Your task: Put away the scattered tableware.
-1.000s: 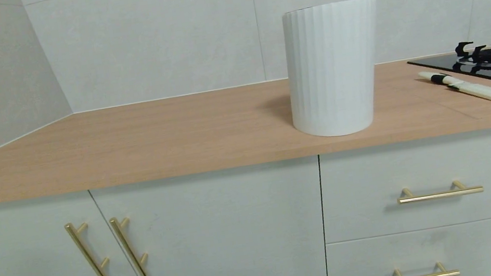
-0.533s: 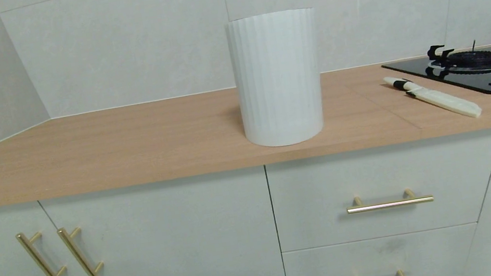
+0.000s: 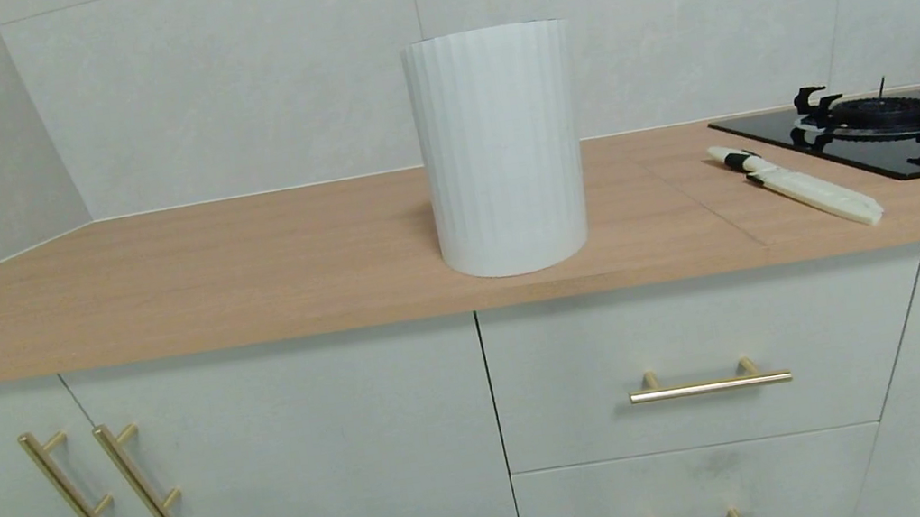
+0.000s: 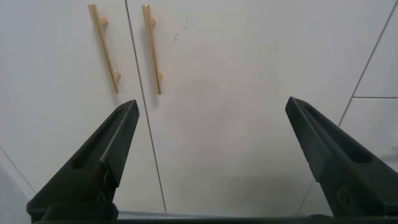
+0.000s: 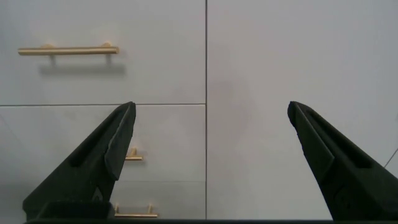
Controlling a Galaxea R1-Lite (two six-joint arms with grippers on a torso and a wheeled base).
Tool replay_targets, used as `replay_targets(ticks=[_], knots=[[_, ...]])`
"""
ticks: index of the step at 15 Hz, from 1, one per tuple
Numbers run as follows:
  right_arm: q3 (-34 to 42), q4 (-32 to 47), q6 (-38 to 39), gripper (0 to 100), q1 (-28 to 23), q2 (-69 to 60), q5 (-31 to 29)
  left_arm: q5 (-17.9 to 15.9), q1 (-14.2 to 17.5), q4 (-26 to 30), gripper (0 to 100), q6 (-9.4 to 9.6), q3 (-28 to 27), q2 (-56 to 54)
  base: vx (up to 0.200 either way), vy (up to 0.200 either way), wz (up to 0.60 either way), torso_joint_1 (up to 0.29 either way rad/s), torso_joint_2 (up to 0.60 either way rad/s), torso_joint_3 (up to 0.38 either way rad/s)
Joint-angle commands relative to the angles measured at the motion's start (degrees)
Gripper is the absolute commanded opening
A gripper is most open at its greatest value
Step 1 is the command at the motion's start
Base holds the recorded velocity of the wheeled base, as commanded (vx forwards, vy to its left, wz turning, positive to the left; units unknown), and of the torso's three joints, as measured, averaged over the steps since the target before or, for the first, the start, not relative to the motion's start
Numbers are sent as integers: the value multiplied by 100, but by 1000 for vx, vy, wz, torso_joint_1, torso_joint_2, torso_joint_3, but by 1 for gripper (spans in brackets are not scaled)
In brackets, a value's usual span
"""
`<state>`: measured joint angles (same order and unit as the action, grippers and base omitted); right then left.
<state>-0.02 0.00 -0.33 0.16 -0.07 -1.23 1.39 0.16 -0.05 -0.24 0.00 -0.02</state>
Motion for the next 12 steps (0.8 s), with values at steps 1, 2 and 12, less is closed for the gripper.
replay_targets(ticks=[1,2,12], knots=[[2,0,-2,100,2,7,0,2,2,-4,100,-2,0,2,0,0,0,0,0,0],[2,0,-2,100,2,7,0,2,2,-4,100,-2,0,2,0,0,0,0,0,0],[-6,0,-11,100,2,7,0,2,2,-4,100,-2,0,2,0,0,0,47,-154,-125]])
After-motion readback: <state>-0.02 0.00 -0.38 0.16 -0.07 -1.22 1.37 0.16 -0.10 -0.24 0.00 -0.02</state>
